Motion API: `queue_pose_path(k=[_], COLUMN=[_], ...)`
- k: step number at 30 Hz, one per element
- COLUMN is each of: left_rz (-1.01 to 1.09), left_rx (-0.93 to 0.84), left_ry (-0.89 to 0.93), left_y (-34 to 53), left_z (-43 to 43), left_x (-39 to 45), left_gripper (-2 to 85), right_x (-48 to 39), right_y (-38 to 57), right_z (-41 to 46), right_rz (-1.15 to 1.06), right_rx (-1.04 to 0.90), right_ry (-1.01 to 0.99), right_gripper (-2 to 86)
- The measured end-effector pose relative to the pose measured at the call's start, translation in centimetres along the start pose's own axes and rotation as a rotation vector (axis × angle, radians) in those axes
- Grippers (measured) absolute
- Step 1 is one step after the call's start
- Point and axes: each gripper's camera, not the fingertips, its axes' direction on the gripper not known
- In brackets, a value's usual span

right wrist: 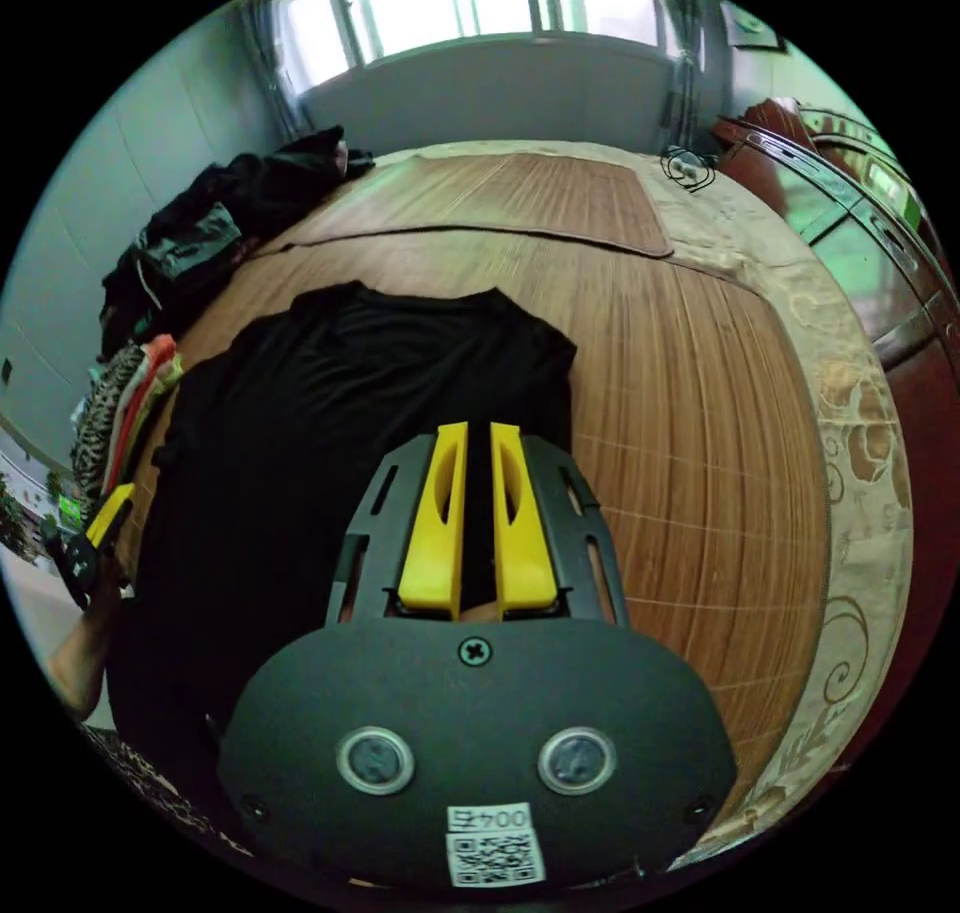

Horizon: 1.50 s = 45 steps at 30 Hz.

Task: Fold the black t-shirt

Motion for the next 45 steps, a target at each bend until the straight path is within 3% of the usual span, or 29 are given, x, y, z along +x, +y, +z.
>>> queue_pose_path(k=[3, 9, 17, 22, 26, 31, 34, 40, 45], left_rz=[-0.001, 0.002, -0.012, -0.047, -0.079, -0.279, -0.3, -0.208, -0.319], left_rx=[0.005, 0.006, 0.0, -0.007, -0.069, -0.137, -0.17, -0.261, -0.34], left_ry=[0.008, 0.004, 0.006, 0.031, 0.16, 0.482, 0.606, 0.507, 0.52], left_y=[-0.3, -1.0, -2.1, -2.8, -4.4, -9.7, -13.7, -19.1, -20.4], left_z=[0.8, 2.7, 5.8, 8.2, 10.8, 16.1, 20.0, 26.6, 32.2], left_x=[-0.5, -1.4, -3.2, -5.0, -7.3, -13.7, -16.4, -17.5, -18.1], left_gripper=[0.2, 0.2, 0.3, 0.4, 1.0, 4.5, 8.2, 11.9, 12.4], right_x=[-0.6, 0.6, -0.3, -5.4, -8.2, -9.4, -8.9, -10.2, -10.2], right_y=[0.7, 1.0, 6.1, 13.9, 20.4, 24.2, 25.4, 28.7, 30.3], right_z=[1.9, 1.8, -4.2, -6.4, -8.7, -9.0, -8.8, -9.0, -9.4], right_rz=[-0.002, 0.026, 0.108, 0.098, 0.136, 0.123, 0.161, 0.113, 0.159], right_rx=[-0.093, -0.112, 0.016, -0.071, -0.08, -0.094, -0.08, 0.065, 0.109], right_ry=[0.082, 0.019, -0.271, -0.175, -0.088, -0.018, -0.091, -0.105, -0.095], right_gripper=[6.3, 6.7, 6.2, 4.3, 3.8, 3.1, 3.8, 6.6, 5.4])
